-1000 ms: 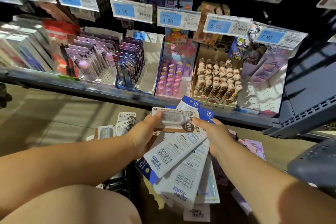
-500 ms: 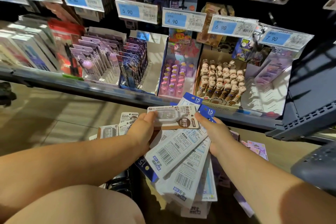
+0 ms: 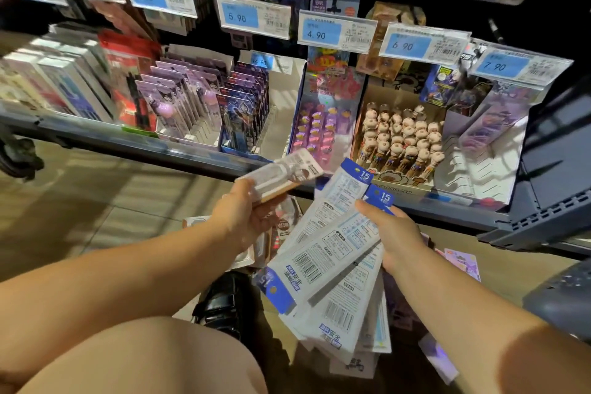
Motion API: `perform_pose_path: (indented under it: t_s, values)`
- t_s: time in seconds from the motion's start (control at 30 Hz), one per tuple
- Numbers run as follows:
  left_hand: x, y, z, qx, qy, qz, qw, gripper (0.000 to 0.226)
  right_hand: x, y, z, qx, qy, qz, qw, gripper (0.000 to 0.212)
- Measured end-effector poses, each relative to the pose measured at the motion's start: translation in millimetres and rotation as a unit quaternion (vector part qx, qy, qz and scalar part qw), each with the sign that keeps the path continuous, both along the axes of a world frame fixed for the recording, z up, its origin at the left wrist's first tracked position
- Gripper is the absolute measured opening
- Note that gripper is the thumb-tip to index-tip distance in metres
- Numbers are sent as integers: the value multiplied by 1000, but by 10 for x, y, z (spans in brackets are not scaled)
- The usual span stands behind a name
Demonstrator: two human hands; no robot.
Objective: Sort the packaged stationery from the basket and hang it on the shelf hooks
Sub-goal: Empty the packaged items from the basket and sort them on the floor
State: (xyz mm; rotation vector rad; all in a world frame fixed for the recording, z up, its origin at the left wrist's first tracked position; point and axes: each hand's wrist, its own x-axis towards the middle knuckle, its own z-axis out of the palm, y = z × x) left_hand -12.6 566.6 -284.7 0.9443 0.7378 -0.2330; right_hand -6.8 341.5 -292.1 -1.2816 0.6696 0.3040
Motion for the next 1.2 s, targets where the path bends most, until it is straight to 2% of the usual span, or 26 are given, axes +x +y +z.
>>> perform_pose_path:
  t_s: [0.1, 0.2, 0.43, 0.5, 0.53, 0.57, 0.6, 0.63, 0.67, 0.7, 0.73, 0.77, 0.8, 0.83, 0.93, 1.03, 1.2]
  values:
    - [26, 334, -194, 48, 29, 104, 993, 16, -9, -90, -23, -15, -3, 0, 1000, 16]
    - [-124, 659, -522, 85, 70, 146, 983, 16, -1, -134, -45, -18, -2, 7, 1000, 20]
    - [-376, 1007, -975, 117, 167, 102, 974, 10, 40, -137, -82, 11, -8, 24, 1000, 34]
    - [-422, 1067, -983, 183, 207, 45, 960, 11, 50, -106, -52, 12, -9, 24, 1000, 35]
    - [-422, 1121, -1024, 240, 232, 22, 942, 23, 57, -81, -28, 9, -9, 22, 1000, 34]
    - [-390, 1159, -1066, 324, 253, -23, 911, 47, 67, -66, -1, 5, -9, 17, 1000, 31]
    - [-341, 1170, -1066, 417, 267, -83, 865, 72, 79, -58, 30, 1, -9, 12, 1000, 29]
    - [-276, 1132, -996, 487, 253, -119, 828, 84, 96, -47, 50, 0, -11, 9, 1000, 27]
    - [-195, 1016, -861, 498, 205, -127, 833, 85, 110, -50, 87, -1, -12, 8, 1000, 26]
    - [-123, 841, -678, 452, 129, -131, 873, 79, 130, -51, 114, -3, -16, 9, 1000, 23]
    - [-59, 644, -488, 356, 49, -168, 918, 72, 145, -47, 154, -3, -21, 13, 1000, 20]
    - [-10, 400, -254, 235, -2, -234, 943, 66, 161, -44, 183, -6, -26, 18, 999, 17]
    - [1, 200, -72, 131, -30, -303, 943, 61, 176, -23, 216, -6, -30, 23, 999, 16]
    - [-12, 37, 32, 64, -42, -355, 932, 58, 190, -3, 245, -5, -34, 29, 999, 15]
    - [-51, -274, 166, -61, -35, -440, 895, 55, 214, 57, 347, -6, -43, 39, 998, 19]
    - [-36, -294, 108, -110, -49, -492, 862, 76, 245, 68, 401, -17, -43, 38, 998, 27]
    - [-107, -308, 79, -148, -52, -499, 853, 54, 265, 134, 410, -33, -51, 46, 997, 26]
